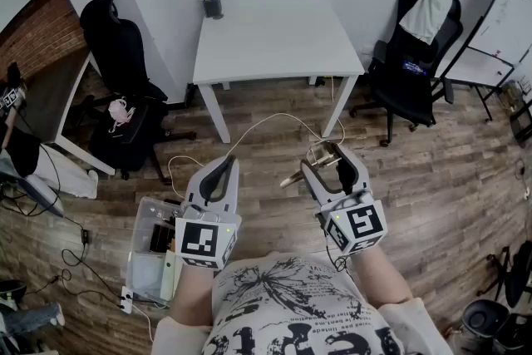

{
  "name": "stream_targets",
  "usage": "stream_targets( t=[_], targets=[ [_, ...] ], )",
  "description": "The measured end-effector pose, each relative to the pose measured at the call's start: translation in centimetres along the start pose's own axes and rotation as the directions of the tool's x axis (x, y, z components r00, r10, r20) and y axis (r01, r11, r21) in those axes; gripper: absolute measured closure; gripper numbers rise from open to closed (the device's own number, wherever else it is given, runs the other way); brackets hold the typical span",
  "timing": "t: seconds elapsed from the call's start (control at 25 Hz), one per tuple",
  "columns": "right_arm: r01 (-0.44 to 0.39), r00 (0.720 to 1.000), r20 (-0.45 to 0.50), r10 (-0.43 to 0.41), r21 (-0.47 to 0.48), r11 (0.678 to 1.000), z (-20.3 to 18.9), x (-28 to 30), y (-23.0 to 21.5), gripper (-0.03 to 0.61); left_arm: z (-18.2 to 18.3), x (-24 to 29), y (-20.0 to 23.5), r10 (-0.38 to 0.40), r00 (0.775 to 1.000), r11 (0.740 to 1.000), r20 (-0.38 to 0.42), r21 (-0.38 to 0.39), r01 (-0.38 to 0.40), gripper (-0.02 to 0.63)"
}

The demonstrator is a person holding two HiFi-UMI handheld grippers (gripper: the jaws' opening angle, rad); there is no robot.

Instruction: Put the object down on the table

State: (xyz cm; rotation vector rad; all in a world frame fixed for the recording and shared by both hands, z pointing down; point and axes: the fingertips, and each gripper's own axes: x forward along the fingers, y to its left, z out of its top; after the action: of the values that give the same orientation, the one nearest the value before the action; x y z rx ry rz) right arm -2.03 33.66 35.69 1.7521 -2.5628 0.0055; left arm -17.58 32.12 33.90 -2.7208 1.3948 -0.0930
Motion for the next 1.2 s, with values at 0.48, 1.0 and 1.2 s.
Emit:
stream_targets(
  t=[0.48,1.0,1.2],
  targets=[
    [0.024,0.999,-0.029,-0.023,0.015,1.0,-1.2,1.0,0.5,0.298,-0.8,0.0,1.7,-0.001,1.0,0.999,-0.005,-0.034,0.001,0.601],
    [0.032,0.996,-0.085,-0.024,0.093,0.995,-3.1,3.5,-1.5,0.298,-2.8,2.7,2.1,-0.014,0.998,0.997,-0.06,-0.073,0.01,0.601],
    [-0.002,0.996,-0.093,0.012,0.104,0.995,-3.9,6.8,-4.3,0.298,-2.9,6.0,3.0,0.036,0.996,0.996,-0.082,-0.075,-0.042,0.601]
  ],
)
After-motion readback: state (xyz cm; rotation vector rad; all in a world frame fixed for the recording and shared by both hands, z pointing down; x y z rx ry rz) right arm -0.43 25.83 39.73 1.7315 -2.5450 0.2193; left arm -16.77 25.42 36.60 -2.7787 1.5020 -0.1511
